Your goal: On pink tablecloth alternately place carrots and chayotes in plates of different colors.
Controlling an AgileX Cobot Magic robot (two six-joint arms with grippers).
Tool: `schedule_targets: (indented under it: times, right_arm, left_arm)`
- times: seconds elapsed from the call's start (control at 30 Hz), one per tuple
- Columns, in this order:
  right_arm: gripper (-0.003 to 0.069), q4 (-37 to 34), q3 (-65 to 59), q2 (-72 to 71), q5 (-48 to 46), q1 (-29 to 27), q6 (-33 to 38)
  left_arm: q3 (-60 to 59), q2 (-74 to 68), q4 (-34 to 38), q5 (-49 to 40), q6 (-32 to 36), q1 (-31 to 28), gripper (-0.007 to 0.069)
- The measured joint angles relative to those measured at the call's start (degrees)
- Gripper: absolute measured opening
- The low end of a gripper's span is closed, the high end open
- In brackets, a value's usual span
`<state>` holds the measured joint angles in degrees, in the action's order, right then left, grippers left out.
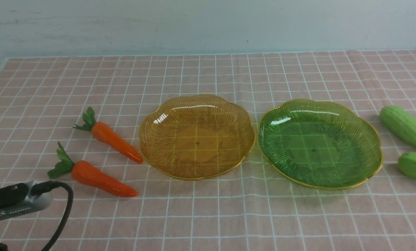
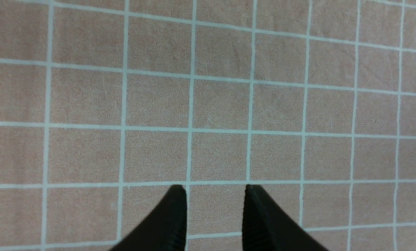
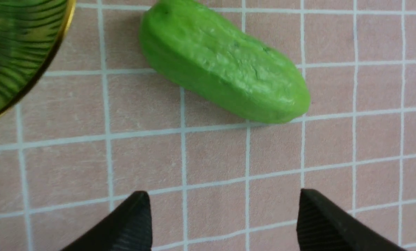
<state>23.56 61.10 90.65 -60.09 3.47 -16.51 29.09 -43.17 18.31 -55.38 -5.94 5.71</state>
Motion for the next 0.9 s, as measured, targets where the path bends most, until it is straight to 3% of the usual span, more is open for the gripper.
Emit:
schedule_targets:
  times: [0.23,0.7,0.8,0.9]
  right_arm:
    - [0.0548,8.44,7.95,12.97,-0.33,0.00,0.71]
    - [0.0548,10.54,18.27,28.06,-5.68,0.00,5.63]
    - [0.0516,10.18,18.56,28.47,-5.86,0.00,6.63]
    - [0.0428,9.65,19.18,28.46,-7.71,0.00,7.97]
  left_arm:
    - [0.00,0.00,0.00,0.33,0.19,0.00,0.0221]
    - [0.00,0.00,0.00,0.39,0.42,0.00,0.0221]
    - [0.00,0.00,0.00,0.39,0.42,0.00,0.0221]
    - [0.00,0.00,0.00,0.39,0.42,0.00,0.0221]
